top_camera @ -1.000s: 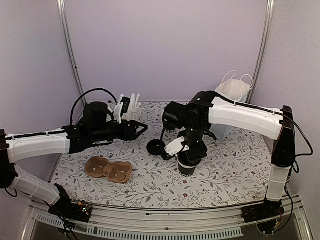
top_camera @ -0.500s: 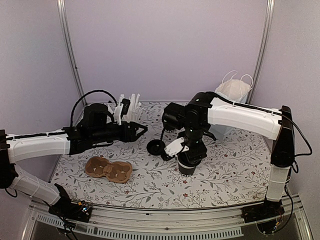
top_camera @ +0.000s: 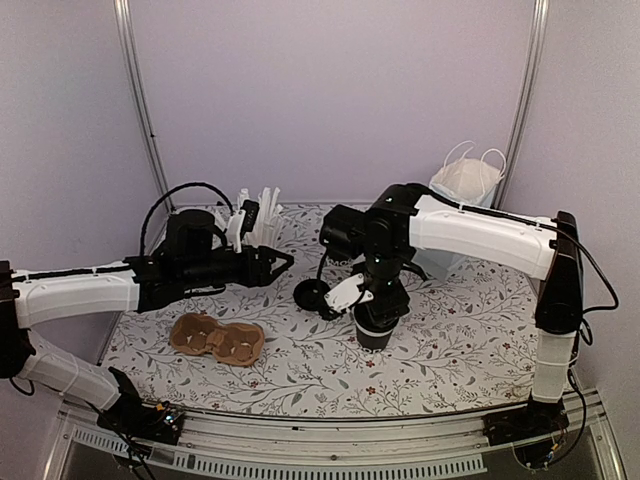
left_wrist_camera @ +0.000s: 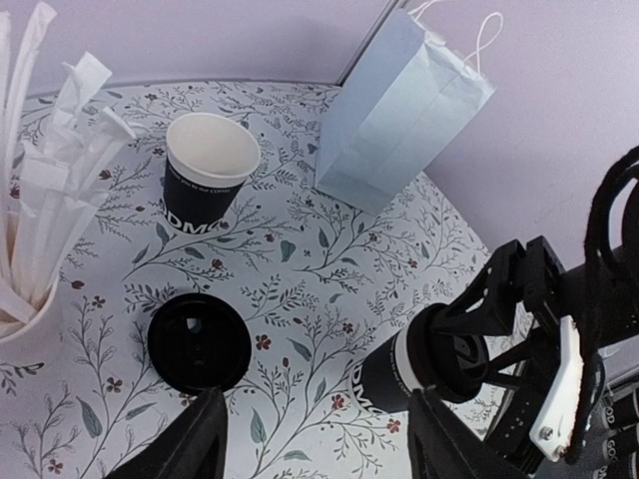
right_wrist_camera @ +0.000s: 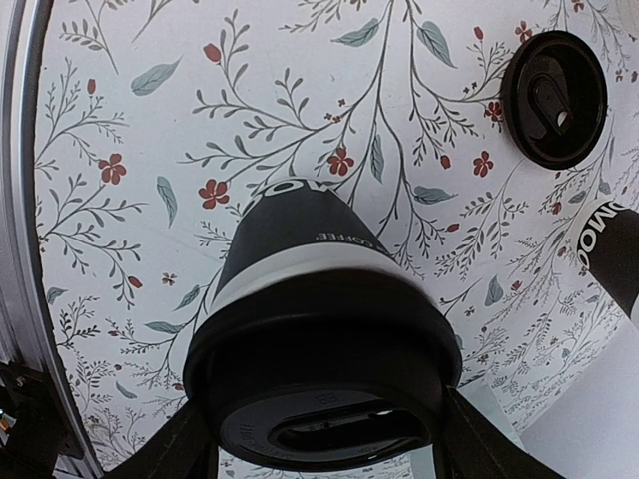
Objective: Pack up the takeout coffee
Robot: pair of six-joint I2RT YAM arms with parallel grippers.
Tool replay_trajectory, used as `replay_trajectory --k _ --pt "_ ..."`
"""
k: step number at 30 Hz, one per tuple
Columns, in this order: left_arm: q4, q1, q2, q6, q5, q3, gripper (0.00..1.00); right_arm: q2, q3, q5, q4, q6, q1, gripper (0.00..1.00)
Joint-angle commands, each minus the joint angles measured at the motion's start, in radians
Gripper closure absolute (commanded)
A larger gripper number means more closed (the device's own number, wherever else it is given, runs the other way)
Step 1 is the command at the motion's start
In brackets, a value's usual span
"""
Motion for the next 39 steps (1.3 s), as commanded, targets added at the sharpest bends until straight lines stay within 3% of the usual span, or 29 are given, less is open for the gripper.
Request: replay_trajectory --k 1,10,24,28,32,35,39 --pt "0.021 -0.005 -0.021 -0.005 0.000 -0.013 0.37 0.024 0.030 0.003 -0.002 -0.006 0.008 0.32" --pt "0.026 -0.005 -0.023 -0.009 0.000 -0.020 0.36 0.011 0.058 0.008 -0.002 -0.002 0.008 0.16" --pt "0.014 -0.014 0.009 -0.031 0.030 0.013 0.36 -0.087 0.005 -0.007 -0.002 0.018 0.005 0.14" --pt "-0.024 -0.047 0.041 -0.027 0.024 0.056 0.35 -0.155 -0.025 -0.093 0.000 0.032 -0.034 0.13" --pt "-0.032 -0.079 0.103 -0.030 0.031 0.102 0.33 -0.220 -0.061 -0.272 0.041 0.043 -0.139 0.13" --pt "-0.031 -0.097 0.165 -0.038 0.055 0.137 0.34 -0.335 -0.213 -0.473 0.224 0.050 -0.232 0.12" --pt "-0.010 -0.113 0.248 -0.060 0.098 0.184 0.33 -0.515 -0.435 -0.628 0.415 0.145 -0.350 0.12"
